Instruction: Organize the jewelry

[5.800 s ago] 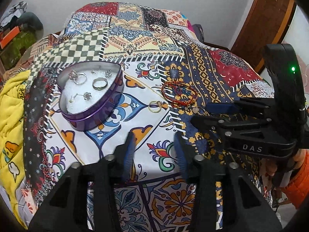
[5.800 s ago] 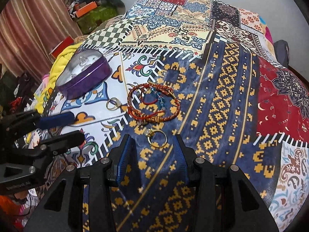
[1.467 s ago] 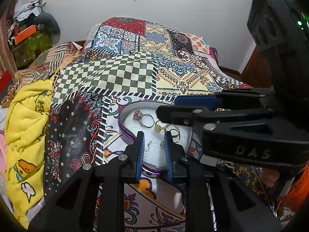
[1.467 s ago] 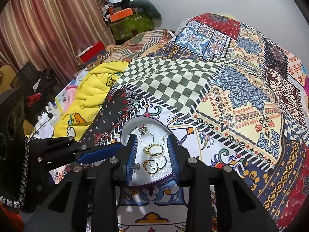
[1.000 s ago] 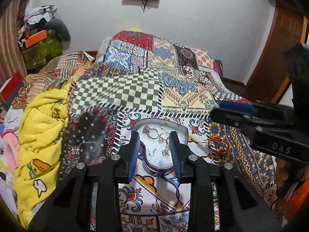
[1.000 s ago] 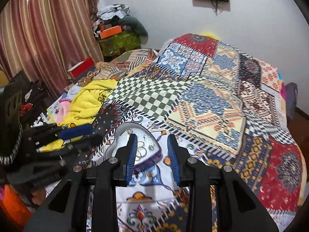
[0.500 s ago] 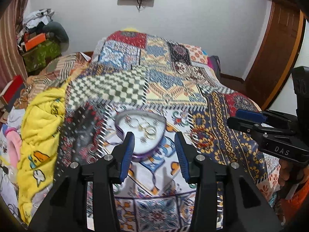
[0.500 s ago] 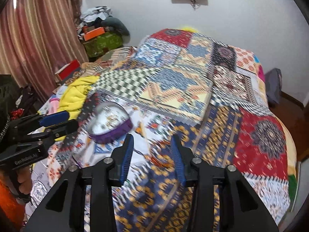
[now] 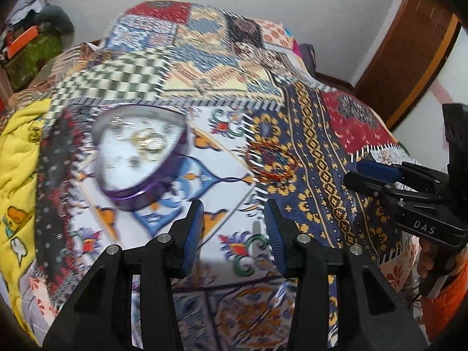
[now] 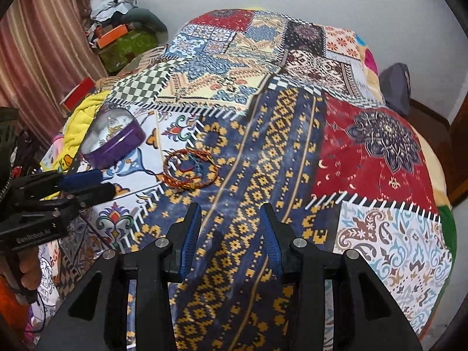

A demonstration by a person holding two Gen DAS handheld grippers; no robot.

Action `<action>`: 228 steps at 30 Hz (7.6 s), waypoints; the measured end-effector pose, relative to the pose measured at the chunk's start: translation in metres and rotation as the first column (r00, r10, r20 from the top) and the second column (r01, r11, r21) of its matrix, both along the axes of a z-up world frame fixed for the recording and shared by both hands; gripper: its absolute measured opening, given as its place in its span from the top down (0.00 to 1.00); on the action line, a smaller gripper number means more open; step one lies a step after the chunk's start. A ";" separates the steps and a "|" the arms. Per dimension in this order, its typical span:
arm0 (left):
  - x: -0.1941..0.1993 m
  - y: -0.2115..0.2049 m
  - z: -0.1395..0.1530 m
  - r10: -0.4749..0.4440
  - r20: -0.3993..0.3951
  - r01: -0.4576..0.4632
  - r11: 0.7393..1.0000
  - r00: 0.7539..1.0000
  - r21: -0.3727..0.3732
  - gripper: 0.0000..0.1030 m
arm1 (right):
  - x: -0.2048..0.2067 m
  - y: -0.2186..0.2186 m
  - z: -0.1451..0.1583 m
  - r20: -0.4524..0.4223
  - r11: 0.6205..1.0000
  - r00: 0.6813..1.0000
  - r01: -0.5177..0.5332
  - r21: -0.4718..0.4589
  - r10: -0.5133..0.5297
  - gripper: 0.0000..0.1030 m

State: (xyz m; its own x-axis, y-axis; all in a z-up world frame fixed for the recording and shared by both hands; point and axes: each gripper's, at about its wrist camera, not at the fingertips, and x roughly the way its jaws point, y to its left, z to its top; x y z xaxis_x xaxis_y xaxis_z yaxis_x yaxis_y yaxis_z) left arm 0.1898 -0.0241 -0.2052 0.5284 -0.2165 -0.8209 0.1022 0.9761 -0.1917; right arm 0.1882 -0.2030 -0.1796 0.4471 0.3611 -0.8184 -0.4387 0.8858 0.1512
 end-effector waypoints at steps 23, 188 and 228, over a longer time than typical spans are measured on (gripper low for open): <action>0.057 -0.029 -0.031 0.003 -0.016 -0.002 1.000 1.000 0.020 0.99 | 0.018 -0.011 -0.017 -0.043 0.998 0.999 -0.004 0.058 0.006 0.63; -0.155 0.077 0.222 0.170 0.671 -0.252 0.967 0.722 0.026 0.50 | -0.128 0.083 0.220 0.627 0.967 0.778 -0.125 0.223 -0.044 0.36; -0.204 0.057 0.224 0.236 0.732 -0.376 0.926 0.639 0.030 0.00 | -0.176 0.063 0.211 0.665 0.972 0.732 -0.020 0.234 -0.145 0.00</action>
